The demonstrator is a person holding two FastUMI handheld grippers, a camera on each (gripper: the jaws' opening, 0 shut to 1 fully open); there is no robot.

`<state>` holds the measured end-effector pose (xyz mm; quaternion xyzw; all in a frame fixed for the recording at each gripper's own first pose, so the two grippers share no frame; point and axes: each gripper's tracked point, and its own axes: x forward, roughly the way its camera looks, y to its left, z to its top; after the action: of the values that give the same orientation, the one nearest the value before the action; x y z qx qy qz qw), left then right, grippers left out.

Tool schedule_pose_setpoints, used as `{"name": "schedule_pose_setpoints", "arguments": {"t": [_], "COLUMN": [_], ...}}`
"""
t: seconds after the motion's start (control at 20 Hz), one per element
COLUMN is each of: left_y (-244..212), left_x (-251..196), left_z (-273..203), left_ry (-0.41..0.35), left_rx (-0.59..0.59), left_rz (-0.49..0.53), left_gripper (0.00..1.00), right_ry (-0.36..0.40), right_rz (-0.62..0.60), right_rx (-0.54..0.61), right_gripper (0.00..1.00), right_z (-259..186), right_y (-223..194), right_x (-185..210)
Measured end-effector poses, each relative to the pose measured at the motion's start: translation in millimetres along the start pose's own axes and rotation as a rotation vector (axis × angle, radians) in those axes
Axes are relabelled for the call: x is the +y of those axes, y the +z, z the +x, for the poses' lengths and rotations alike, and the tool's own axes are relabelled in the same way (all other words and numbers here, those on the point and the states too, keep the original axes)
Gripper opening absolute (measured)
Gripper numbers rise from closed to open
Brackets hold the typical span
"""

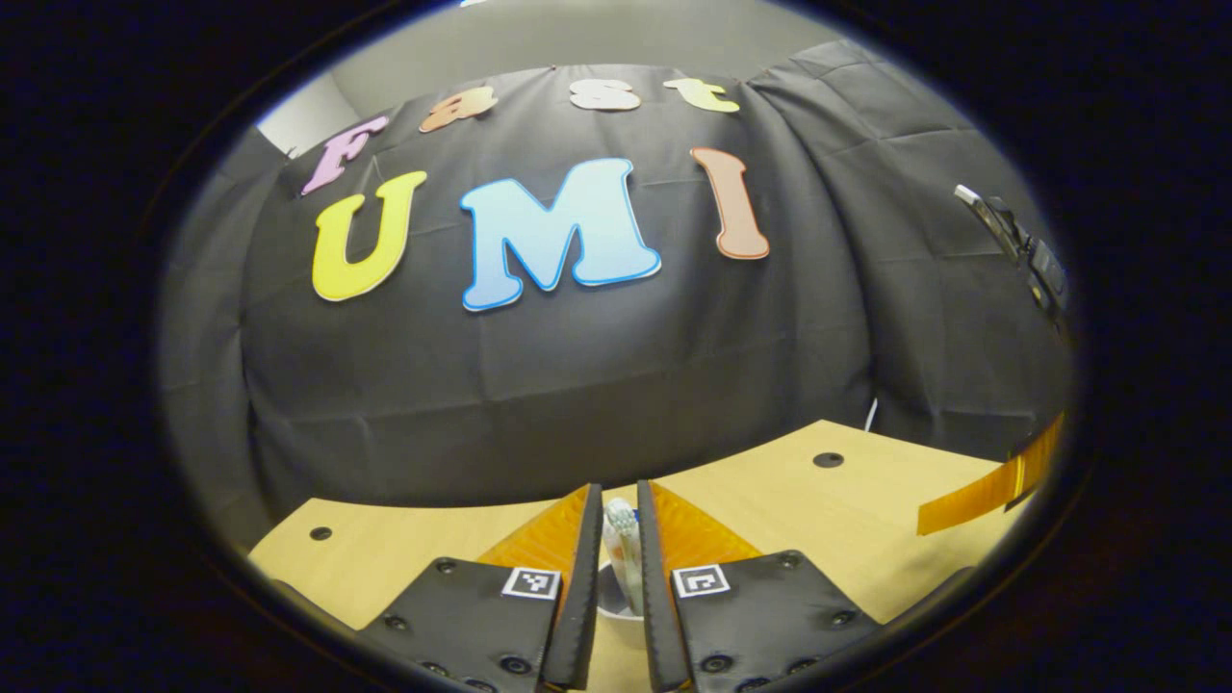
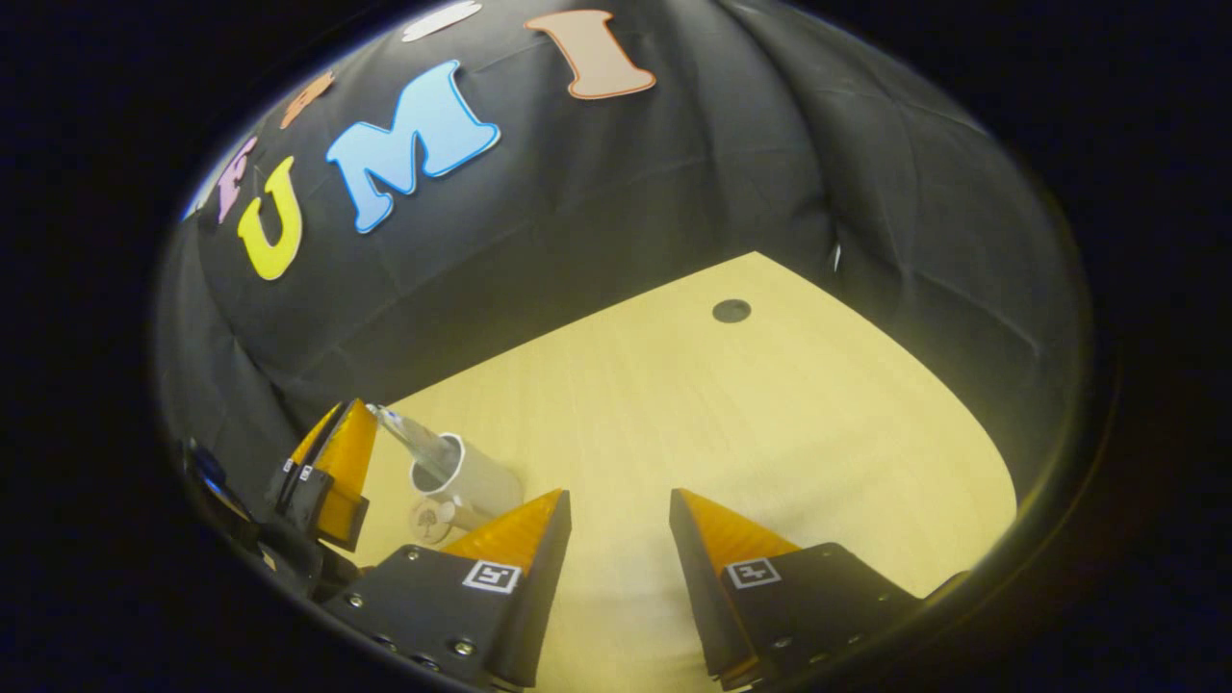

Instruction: Put the toothbrush and toothpaste on the desktop into the cup, then pick up the cup and place it on the coaster on the desktop.

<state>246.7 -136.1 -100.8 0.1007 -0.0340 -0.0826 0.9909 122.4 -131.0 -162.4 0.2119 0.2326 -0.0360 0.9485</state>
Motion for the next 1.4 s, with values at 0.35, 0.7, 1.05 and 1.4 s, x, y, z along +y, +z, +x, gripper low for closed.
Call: {"name": "schedule_pose_setpoints", "arguments": {"t": [0.35,0.7,1.05,1.4], "left_y": [23,32,55,52], "left_x": [16,48,86,107], "left_z": [-37,-88,-129,-155], "left_ry": [0.01,0.066,0.143,0.195], "left_rx": [-0.01,0.046,0.05,0.055], "left_rz": [-0.023,-0.059,-0.115,-0.144], "left_gripper": [0.28,0.48,0.81,0.94], "right_ry": [0.07,0.154,0.209,0.215], "right_rz": [-0.073,-0.182,-0.33,-0.554], "right_rx": [0.02,0.033,0.092,0.276], "right_gripper": [0.62,0.66,0.81,0.89], "right_z": [-1,1,5,33], "right_y": [-6,5,-3,-26], "right_x": [33,74,108,128]}}
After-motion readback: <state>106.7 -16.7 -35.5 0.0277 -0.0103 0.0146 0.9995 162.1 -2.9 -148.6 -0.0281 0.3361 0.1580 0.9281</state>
